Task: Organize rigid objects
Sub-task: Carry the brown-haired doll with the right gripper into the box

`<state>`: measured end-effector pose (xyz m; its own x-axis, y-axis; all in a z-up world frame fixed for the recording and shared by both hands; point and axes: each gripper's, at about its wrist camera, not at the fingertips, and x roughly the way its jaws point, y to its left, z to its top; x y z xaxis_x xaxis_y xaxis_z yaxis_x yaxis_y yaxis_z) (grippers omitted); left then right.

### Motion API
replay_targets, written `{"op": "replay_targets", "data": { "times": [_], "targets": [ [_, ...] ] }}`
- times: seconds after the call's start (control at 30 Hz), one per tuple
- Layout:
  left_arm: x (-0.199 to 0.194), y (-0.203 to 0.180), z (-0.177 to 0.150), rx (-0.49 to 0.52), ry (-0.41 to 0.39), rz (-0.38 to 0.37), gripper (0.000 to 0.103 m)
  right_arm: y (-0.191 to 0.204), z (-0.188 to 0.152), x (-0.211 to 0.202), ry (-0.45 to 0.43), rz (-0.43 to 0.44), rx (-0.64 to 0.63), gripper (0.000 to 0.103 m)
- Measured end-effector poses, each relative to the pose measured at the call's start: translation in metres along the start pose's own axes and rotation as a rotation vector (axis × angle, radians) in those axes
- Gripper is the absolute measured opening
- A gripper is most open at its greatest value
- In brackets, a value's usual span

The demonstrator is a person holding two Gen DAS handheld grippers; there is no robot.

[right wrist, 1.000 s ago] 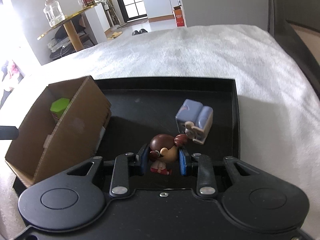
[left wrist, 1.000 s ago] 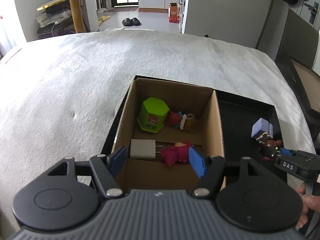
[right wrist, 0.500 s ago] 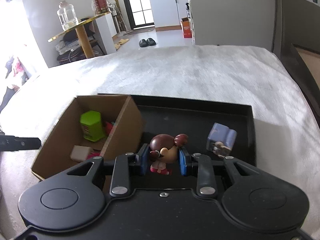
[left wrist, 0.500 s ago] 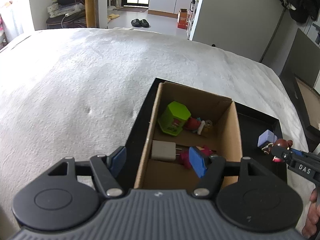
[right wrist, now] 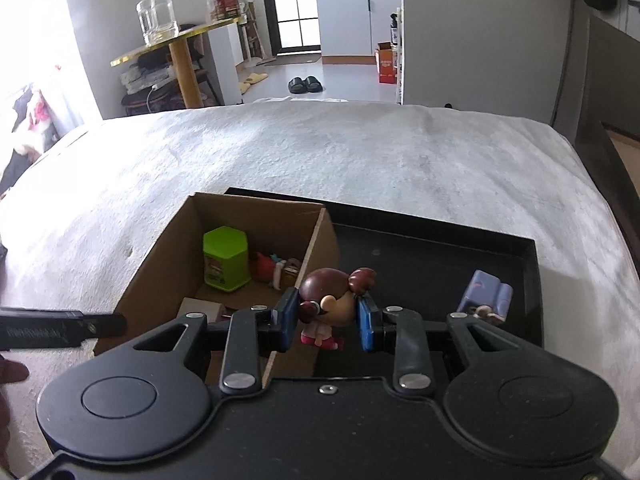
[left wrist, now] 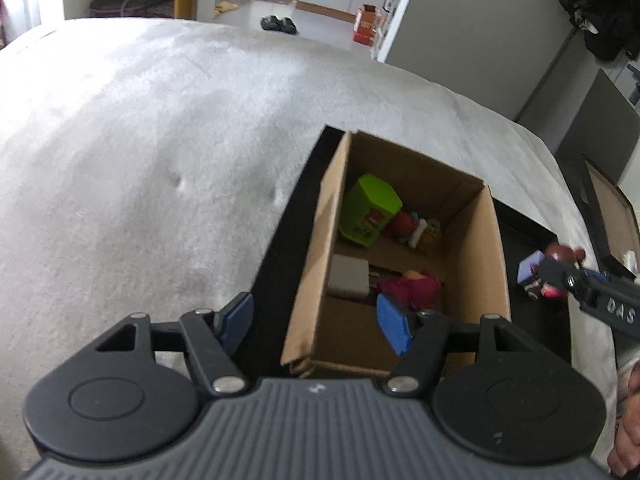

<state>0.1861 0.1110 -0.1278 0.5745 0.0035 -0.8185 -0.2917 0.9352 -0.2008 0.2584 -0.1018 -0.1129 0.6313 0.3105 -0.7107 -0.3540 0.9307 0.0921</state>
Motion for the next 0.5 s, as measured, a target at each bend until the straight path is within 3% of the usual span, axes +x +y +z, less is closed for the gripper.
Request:
{"op": "replay_targets", "data": {
  "times": [0.07,0.13,0.2,0.3,0.5],
  "targets": [
    [0.003,0.001,-0.003,0.000,0.003,-0.015,0.063,0.007,0.002,0.002,-0.003,-0.003,-0.010,0.030],
    [0.007,0.001,-0.006,0.012,0.001,-0.021,0.054,0.013,0.003,0.003,-0.005,-0.003,-0.013,0.030],
    [0.012,0.001,-0.009,0.015,0.014,-0.030,0.028,0.019,0.003,0.003,-0.006,-0.003,-0.016,0.030],
    [0.015,0.005,-0.012,-0.001,0.021,-0.030,0.016,0.028,0.003,0.005,-0.001,0.002,-0.022,0.030],
    [0.013,0.007,-0.013,-0.008,0.008,-0.036,0.013,0.042,0.003,0.009,0.005,0.004,-0.046,0.030]
  ]
}}
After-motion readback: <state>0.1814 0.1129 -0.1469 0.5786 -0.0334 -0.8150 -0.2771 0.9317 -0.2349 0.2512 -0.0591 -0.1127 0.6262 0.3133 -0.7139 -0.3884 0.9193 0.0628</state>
